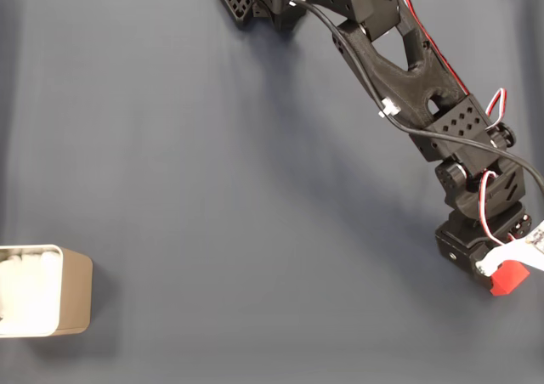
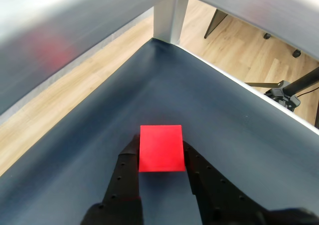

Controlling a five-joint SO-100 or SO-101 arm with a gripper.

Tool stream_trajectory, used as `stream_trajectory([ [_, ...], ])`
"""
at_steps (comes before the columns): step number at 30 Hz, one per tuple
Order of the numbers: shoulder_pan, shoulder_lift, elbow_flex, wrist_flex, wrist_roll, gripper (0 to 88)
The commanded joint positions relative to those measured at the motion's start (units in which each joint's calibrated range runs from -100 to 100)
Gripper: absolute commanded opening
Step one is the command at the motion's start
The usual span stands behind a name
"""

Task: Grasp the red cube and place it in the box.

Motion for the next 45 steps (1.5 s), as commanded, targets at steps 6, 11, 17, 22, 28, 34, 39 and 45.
stream_trajectory([
  [6, 1.8, -13.2, 4.6, 0.4, 0.4, 1.9],
  [11, 3.0, -19.8, 10.2, 0.7, 0.2, 1.7],
  [17, 4.5, -27.9, 16.5, 2.4, -0.5, 1.7],
  [22, 5.7, -33.5, 20.6, 4.1, -1.2, 1.7],
  [28, 7.8, -40.1, 26.4, 4.4, -1.5, 1.7],
  [34, 10.6, -45.8, 31.1, 5.0, -1.7, 1.7],
  [39, 14.0, -48.8, 33.4, 5.2, -1.7, 1.7],
  [45, 18.7, -50.4, 33.4, 6.1, -1.3, 1.7],
])
